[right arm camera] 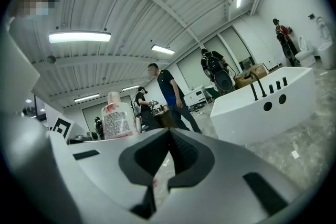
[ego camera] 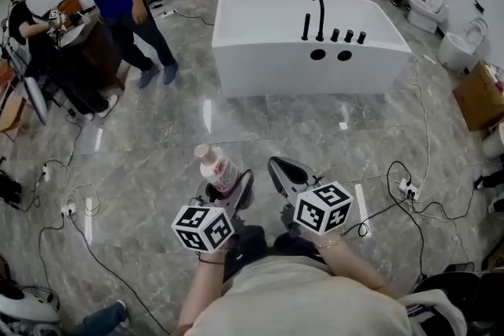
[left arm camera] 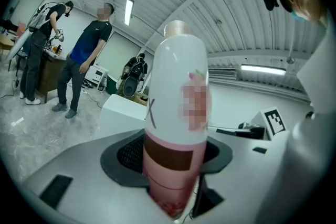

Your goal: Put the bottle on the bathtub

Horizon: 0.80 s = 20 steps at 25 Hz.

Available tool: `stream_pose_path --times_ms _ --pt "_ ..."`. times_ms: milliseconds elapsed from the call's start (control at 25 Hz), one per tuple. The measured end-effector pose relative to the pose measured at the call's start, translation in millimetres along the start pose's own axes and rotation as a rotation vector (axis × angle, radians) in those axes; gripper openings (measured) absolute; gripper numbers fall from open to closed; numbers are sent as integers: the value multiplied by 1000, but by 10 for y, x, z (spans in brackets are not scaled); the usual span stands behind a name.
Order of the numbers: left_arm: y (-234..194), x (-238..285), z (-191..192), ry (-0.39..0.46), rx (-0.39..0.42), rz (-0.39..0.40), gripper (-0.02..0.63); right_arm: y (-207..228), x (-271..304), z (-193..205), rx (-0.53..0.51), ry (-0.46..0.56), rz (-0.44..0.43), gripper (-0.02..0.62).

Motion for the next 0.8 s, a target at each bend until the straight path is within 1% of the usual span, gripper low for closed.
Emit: stream_pose_path --times_ms 120,240,320,480,600,800 --pt "-18 147 32 3 -2 24 241 174 93 29 28 -16 0 -3" --pt "-150 342 -18 14 11 44 241 353 297 40 36 -30 2 -3" --pt "-302 484 -84 12 21 47 241 470 469 10 37 -28 15 -3" --pt "-725 812 -288 6 9 39 241 682 961 -96 45 -42 32 -3" --pt "-1091 1115 -545 7 16 41 241 808 1450 -263 33 -47 28 -3" --pt "-1776 1584 -1171 21 36 59 241 945 2376 -716 12 -25 24 -3"
Point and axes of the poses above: the fingertips, and each gripper's own axes: x forward along the fingers, y to its right, z out of its underside, the point moved 4 cm from there along -x, backward along the fingers, and after that the axes turned 3 degrees about z, right-handed, at the moved point
